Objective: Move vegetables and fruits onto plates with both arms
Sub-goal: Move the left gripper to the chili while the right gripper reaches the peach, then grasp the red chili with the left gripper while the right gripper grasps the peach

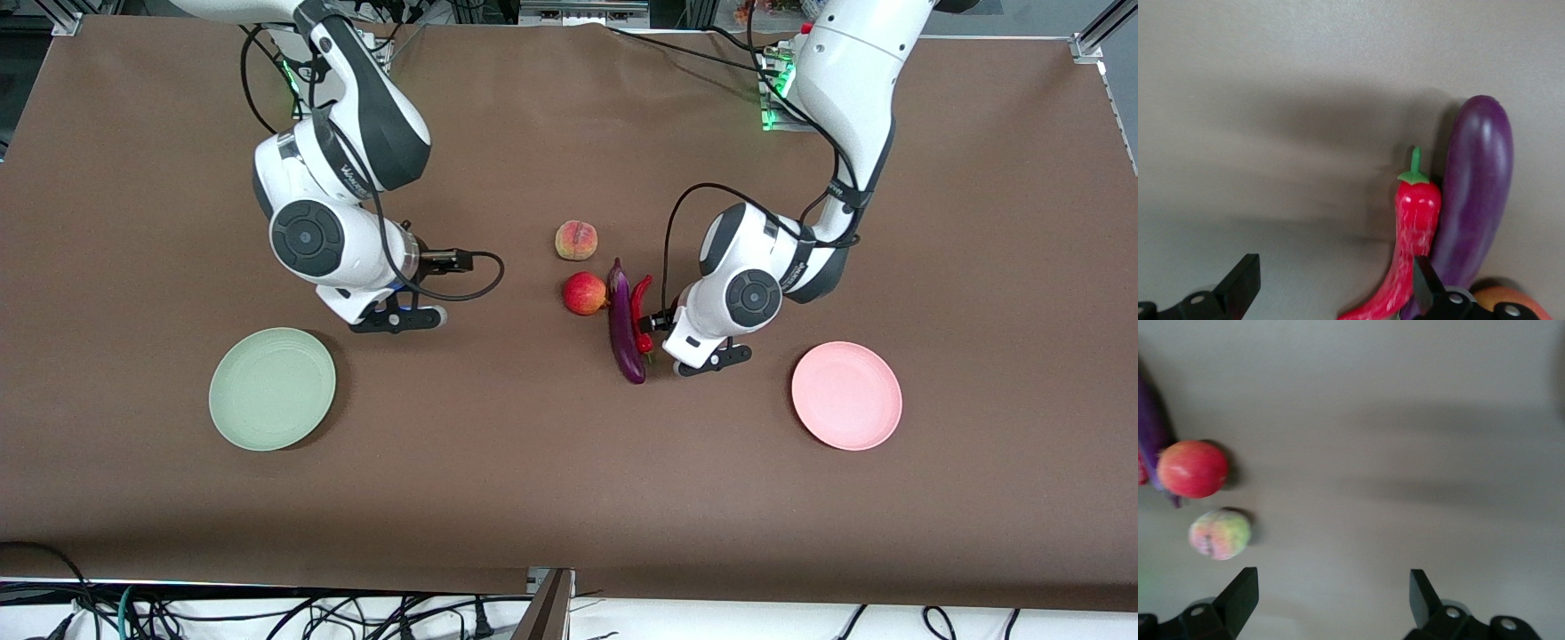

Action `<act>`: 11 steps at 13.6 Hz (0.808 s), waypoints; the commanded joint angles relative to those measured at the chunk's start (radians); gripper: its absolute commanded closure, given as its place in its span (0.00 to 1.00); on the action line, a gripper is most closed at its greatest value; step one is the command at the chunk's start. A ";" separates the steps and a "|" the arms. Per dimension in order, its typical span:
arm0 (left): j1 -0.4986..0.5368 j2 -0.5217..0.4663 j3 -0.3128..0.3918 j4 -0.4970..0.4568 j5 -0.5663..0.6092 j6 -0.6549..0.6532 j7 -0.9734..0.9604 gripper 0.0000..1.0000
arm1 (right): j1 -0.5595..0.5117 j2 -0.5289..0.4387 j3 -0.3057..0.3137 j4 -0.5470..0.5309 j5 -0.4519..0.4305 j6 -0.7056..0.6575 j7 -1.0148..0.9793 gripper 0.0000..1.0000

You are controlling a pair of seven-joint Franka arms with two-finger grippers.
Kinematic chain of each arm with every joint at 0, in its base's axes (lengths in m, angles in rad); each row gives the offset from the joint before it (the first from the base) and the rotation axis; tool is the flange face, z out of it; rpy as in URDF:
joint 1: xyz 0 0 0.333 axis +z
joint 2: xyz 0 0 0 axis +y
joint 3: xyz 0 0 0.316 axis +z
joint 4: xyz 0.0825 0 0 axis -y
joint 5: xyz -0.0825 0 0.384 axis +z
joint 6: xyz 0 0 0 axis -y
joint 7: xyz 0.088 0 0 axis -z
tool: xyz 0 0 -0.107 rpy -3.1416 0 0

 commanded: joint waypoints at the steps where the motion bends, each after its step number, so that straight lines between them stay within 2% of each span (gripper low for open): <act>1: -0.012 0.046 0.013 0.058 -0.012 0.014 -0.026 0.00 | 0.002 -0.015 0.001 -0.071 0.104 0.072 0.007 0.00; 3: -0.027 0.061 0.013 0.068 -0.012 0.016 -0.062 0.00 | 0.038 -0.006 0.006 -0.131 0.150 0.166 0.007 0.00; 5: -0.044 0.064 0.013 0.078 -0.012 0.017 -0.088 0.00 | 0.079 0.022 0.012 -0.162 0.234 0.244 0.009 0.00; 11: -0.050 0.075 0.013 0.078 -0.009 0.033 -0.088 0.01 | 0.194 0.079 0.011 -0.165 0.236 0.271 0.108 0.00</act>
